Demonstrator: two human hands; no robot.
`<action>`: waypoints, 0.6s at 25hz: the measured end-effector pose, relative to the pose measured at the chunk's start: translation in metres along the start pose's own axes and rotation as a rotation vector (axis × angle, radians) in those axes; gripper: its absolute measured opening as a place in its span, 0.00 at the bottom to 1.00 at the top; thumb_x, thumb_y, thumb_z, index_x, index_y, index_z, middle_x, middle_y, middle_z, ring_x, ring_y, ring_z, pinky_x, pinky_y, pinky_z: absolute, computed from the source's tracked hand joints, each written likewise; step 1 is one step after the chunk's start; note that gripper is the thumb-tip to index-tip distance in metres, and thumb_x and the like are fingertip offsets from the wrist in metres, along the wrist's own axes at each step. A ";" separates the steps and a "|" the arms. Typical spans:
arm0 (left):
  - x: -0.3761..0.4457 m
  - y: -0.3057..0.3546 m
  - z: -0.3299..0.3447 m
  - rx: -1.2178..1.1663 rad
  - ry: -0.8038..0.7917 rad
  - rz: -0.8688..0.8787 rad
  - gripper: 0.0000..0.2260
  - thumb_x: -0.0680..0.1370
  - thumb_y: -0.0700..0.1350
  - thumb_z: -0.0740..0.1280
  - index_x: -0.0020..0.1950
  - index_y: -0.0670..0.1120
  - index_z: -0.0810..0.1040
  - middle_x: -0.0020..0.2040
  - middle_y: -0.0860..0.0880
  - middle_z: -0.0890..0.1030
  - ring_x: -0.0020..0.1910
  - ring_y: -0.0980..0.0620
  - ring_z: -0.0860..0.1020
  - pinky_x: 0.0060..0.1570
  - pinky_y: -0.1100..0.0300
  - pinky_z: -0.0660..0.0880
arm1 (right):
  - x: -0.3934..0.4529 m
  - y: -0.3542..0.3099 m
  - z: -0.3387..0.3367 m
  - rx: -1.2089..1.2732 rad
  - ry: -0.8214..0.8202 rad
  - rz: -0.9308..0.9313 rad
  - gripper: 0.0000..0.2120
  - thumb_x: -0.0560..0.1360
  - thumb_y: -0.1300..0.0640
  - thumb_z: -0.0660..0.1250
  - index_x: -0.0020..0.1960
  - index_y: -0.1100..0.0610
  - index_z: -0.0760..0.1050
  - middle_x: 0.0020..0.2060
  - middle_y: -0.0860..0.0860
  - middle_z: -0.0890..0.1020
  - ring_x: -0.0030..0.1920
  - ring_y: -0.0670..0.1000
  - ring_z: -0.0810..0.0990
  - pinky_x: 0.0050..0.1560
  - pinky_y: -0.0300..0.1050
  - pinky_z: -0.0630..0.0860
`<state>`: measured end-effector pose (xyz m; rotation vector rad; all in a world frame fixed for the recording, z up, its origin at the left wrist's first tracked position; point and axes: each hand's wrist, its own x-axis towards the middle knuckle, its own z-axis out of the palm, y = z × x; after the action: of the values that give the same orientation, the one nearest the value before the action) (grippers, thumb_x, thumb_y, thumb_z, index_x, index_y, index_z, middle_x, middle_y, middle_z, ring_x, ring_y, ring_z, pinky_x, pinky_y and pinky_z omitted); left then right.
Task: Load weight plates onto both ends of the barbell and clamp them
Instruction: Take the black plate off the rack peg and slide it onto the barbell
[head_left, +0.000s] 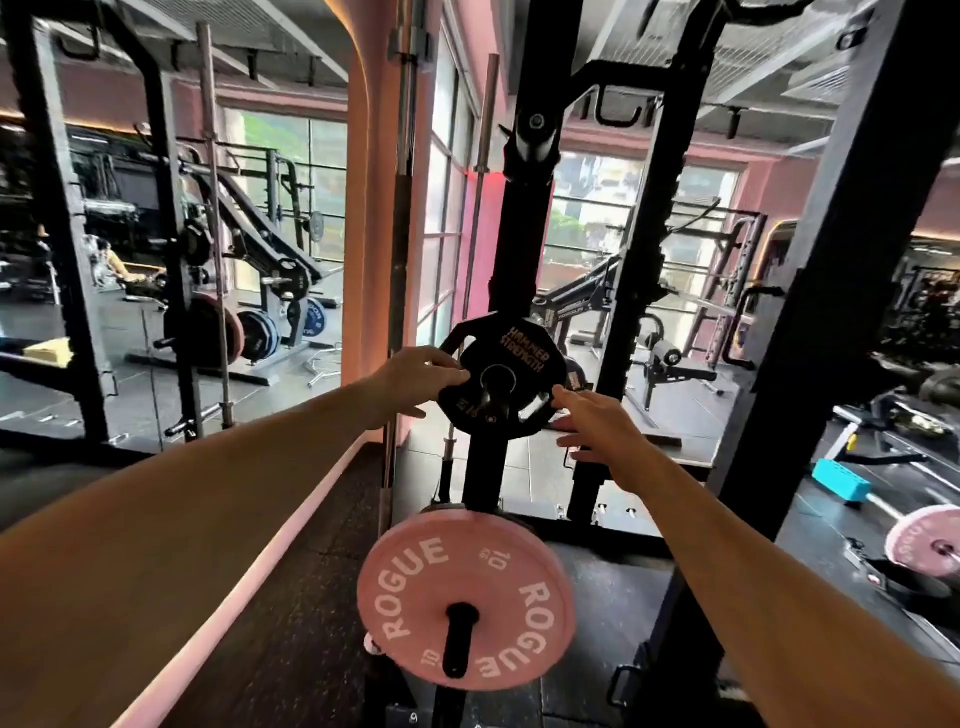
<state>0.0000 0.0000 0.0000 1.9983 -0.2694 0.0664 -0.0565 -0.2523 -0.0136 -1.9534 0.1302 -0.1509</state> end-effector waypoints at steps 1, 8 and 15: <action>0.017 -0.002 0.002 0.006 -0.003 0.008 0.06 0.75 0.53 0.74 0.50 0.55 0.81 0.54 0.49 0.82 0.49 0.51 0.81 0.42 0.56 0.79 | 0.016 0.001 0.004 0.012 0.008 0.010 0.18 0.80 0.40 0.63 0.58 0.53 0.79 0.51 0.52 0.84 0.47 0.53 0.82 0.52 0.51 0.79; 0.159 -0.028 0.019 0.065 0.141 0.088 0.28 0.70 0.66 0.72 0.67 0.56 0.73 0.61 0.49 0.74 0.54 0.49 0.80 0.56 0.54 0.79 | 0.144 0.022 0.021 0.022 0.238 0.047 0.30 0.77 0.36 0.63 0.72 0.53 0.70 0.64 0.56 0.79 0.64 0.59 0.78 0.67 0.62 0.74; 0.203 -0.047 0.030 0.022 0.111 0.080 0.29 0.67 0.75 0.64 0.59 0.58 0.74 0.47 0.56 0.80 0.43 0.55 0.80 0.35 0.61 0.75 | 0.198 0.052 0.034 0.281 0.078 0.185 0.40 0.71 0.26 0.62 0.75 0.49 0.68 0.72 0.51 0.73 0.71 0.57 0.71 0.71 0.64 0.69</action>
<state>0.2053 -0.0399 -0.0205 1.9979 -0.2780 0.2313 0.1431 -0.2728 -0.0654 -1.6467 0.3234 -0.1168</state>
